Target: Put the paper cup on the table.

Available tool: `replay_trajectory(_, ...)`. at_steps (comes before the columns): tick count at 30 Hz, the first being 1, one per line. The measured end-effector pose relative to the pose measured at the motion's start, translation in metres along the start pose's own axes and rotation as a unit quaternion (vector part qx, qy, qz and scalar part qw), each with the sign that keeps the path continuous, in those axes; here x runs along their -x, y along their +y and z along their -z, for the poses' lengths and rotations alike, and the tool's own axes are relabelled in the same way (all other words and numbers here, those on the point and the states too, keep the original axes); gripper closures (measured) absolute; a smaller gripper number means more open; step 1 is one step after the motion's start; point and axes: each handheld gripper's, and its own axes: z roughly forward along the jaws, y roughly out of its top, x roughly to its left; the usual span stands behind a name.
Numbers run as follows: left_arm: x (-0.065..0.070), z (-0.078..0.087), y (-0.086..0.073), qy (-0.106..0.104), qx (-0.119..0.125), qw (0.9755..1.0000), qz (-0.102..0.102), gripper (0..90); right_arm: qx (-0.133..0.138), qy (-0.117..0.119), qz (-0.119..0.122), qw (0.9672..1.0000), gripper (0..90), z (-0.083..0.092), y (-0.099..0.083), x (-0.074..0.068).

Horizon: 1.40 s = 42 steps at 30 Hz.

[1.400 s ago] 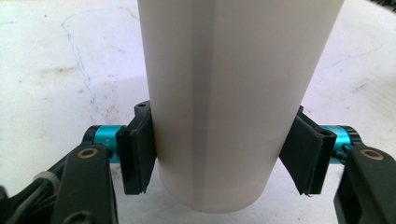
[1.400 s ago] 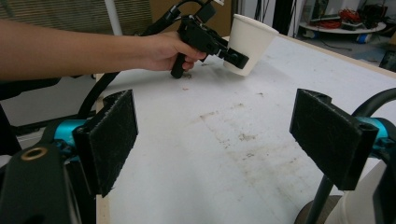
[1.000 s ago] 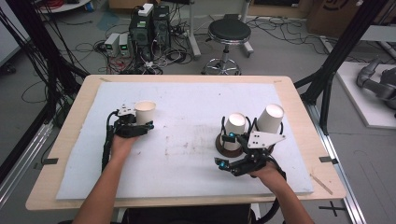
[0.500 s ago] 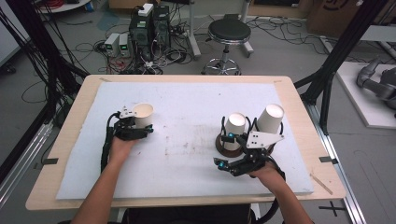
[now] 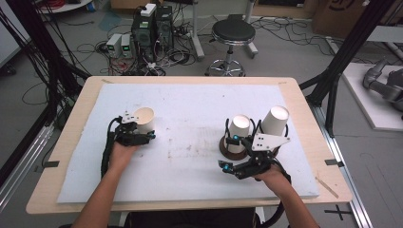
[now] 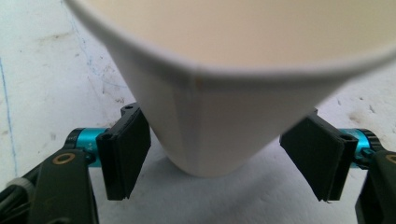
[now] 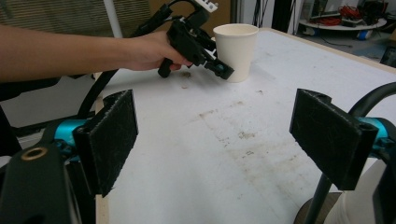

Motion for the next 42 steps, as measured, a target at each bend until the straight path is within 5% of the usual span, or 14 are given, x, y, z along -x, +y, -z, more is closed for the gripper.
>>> replay_trajectory(11, 0.002, 0.030, -0.015, -0.012, 0.040, 0.9991, 0.004, 25.0, -0.001, -0.009, -0.003, 1.0000, 15.6, 0.001, -0.001, 0.002)
replay_trajectory(17, 0.007, 0.051, -0.018, -0.040, 0.083, 0.9958, 0.002, 24.9, -0.005, -0.013, -0.001, 0.9999, 15.6, 0.001, -0.001, 0.003)
replay_trajectory(24, 0.013, 0.071, -0.017, -0.076, 0.153, 0.9853, 0.005, 24.9, -0.014, -0.028, 0.006, 0.9995, 15.5, 0.001, -0.002, 0.003)
replay_trajectory(34, 0.029, 0.083, -0.008, -0.138, 0.212, 0.9674, -0.015, 24.4, -0.005, -0.046, 0.003, 0.9989, 15.5, 0.013, -0.004, 0.003)
replay_trajectory(42, 0.036, 0.087, -0.001, -0.159, 0.224, 0.9613, -0.018, 24.4, 0.004, -0.071, 0.005, 0.9974, 15.6, 0.033, -0.007, 0.001)
